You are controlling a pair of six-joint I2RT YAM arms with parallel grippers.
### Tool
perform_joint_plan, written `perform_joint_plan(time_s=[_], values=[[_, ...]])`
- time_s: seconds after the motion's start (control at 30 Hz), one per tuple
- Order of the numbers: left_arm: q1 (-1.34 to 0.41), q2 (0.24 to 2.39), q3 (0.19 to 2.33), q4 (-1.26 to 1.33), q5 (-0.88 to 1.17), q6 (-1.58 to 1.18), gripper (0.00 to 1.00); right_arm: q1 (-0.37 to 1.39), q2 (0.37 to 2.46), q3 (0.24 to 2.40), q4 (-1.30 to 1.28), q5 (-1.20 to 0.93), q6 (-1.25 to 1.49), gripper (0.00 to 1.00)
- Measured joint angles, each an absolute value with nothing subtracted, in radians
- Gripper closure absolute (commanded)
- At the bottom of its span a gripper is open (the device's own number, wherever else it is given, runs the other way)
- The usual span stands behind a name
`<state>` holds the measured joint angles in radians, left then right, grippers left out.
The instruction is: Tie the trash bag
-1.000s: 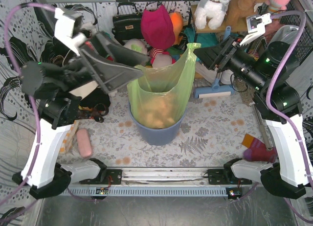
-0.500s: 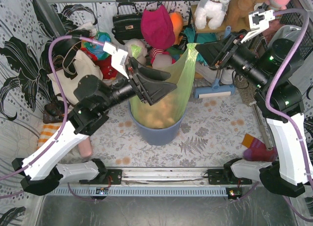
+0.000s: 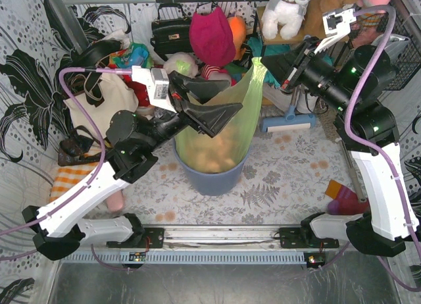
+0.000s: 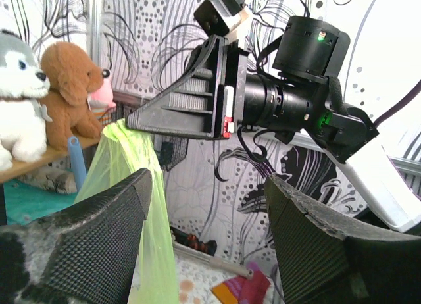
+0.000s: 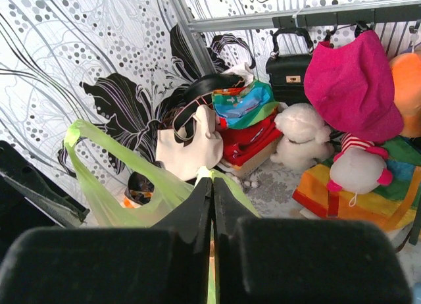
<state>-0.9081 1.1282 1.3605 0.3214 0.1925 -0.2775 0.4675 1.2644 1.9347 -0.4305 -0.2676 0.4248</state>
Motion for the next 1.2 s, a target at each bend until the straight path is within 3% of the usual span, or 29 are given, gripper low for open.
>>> perform_joint_plan(time_s=[0.87, 1.0, 1.2], values=[[-0.909, 1.356, 1.346, 0.658, 0.126, -0.032, 0.16, 0.467, 1.24, 1.882, -0.315, -0.387, 0.511, 1.0], [-0.909, 1.373, 1.358, 0.659, 0.095, -0.017, 0.18, 0.467, 1.224, 1.864, -0.308, -0.398, 0.512, 1.0], [-0.908, 1.385, 1.395, 0.657, 0.07, -0.007, 0.31, 0.467, 1.212, 1.855, -0.304, -0.409, 0.512, 1.0]])
